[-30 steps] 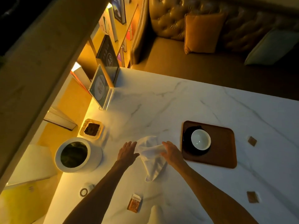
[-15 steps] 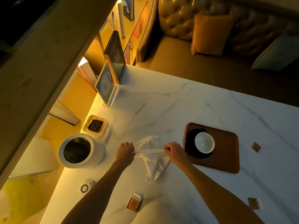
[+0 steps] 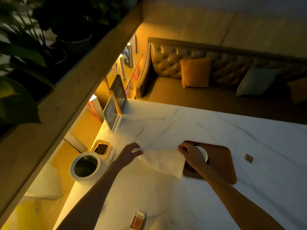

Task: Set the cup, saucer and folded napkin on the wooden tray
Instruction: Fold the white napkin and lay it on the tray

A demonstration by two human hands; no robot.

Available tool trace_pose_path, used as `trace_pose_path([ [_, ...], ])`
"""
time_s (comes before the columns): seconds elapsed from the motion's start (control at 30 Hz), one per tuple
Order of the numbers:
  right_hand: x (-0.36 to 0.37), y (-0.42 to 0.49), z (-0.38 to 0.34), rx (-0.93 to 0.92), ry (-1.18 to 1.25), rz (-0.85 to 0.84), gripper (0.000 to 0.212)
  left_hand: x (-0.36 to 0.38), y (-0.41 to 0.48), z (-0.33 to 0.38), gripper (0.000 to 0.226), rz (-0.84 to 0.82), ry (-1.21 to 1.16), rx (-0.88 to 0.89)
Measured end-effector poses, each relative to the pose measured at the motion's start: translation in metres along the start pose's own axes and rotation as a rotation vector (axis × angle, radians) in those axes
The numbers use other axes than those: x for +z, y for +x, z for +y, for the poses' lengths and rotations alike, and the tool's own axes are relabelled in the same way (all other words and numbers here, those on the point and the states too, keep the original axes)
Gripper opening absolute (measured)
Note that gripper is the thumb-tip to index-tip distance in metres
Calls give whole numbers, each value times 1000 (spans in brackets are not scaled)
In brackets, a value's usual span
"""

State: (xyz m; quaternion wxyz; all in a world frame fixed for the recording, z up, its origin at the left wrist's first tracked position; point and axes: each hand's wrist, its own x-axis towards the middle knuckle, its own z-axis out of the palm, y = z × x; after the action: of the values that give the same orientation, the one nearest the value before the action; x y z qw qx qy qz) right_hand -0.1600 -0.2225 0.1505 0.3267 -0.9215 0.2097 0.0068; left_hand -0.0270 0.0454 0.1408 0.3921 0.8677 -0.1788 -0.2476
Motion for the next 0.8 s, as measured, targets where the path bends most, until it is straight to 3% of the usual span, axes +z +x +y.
trace_pose_path([
  [0.17,-80,-2,-33,-106,191,38,12,-50,-5,64,19,55,-228,47],
  [0.3,-152,-6,-75,-191,420,88,13,-81,-14,112,15,194,-397,141],
  [0.4,-192,-17,-95,-254,629,30,11,-97,-18,143,29,265,-475,168],
  [0.57,-229,-39,-113,-305,878,-81,27,-114,-34,179,23,352,-591,230],
  [0.67,-230,-54,-133,-364,868,-92,35,-118,-55,199,16,416,-551,301],
  [0.8,-210,-73,-173,-491,637,10,27,-108,-91,223,18,413,-521,399],
])
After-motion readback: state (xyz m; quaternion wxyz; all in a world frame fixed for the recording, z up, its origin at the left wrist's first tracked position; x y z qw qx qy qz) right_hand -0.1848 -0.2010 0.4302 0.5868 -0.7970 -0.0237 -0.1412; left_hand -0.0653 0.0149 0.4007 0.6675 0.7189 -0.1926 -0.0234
